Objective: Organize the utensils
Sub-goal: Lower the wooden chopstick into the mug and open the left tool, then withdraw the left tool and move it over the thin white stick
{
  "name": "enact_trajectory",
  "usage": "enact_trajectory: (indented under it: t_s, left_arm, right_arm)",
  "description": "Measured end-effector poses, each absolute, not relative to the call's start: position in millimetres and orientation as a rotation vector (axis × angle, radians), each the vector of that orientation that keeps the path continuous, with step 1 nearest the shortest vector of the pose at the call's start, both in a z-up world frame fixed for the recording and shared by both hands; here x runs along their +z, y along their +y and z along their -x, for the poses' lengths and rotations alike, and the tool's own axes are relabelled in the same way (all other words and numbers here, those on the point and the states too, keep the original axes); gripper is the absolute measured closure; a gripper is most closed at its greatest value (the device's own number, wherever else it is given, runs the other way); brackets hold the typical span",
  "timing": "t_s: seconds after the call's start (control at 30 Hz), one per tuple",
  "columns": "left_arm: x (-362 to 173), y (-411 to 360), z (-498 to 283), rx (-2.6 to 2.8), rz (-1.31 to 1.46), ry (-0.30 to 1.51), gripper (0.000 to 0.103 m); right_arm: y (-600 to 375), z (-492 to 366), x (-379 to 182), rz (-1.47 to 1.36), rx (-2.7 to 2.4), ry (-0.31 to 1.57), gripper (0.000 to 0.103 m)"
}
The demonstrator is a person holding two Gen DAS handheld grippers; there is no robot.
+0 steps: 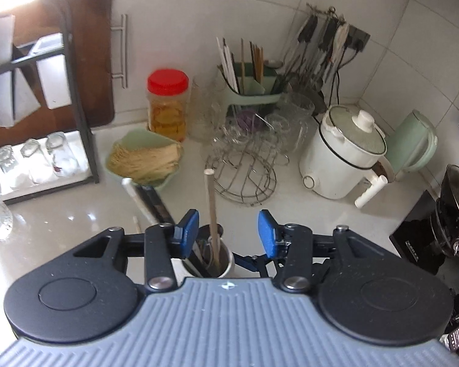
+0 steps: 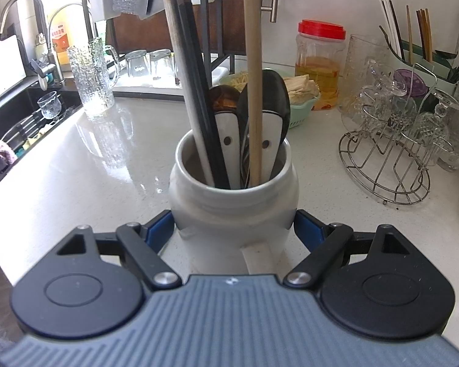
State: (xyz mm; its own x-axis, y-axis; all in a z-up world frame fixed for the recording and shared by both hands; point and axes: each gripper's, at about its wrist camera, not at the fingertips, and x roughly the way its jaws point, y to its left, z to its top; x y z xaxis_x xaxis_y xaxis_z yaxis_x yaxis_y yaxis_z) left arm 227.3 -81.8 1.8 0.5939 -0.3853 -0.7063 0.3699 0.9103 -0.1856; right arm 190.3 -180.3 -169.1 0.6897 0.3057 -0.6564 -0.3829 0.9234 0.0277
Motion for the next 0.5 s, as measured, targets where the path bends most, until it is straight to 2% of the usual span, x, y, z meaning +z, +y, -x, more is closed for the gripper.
enact_trajectory:
  t_s: [0.13, 0.27, 0.5]
  left_arm:
    - [8, -65, -220, -0.398, 0.031, 0.791, 0.042]
    - [6, -44, -215, -0.337, 0.053, 0.78, 0.037]
    - [-16, -13, -210, -0.198, 0.055, 0.803, 0.036]
  right_arm:
    - [-180, -191, -169, 0.111, 0.374, 0.713, 0.016]
    - [-179, -192, -168, 0.108, 0.361, 0.716, 0.016]
    - [-180, -193, -168, 0.103, 0.354, 0.722, 0.016]
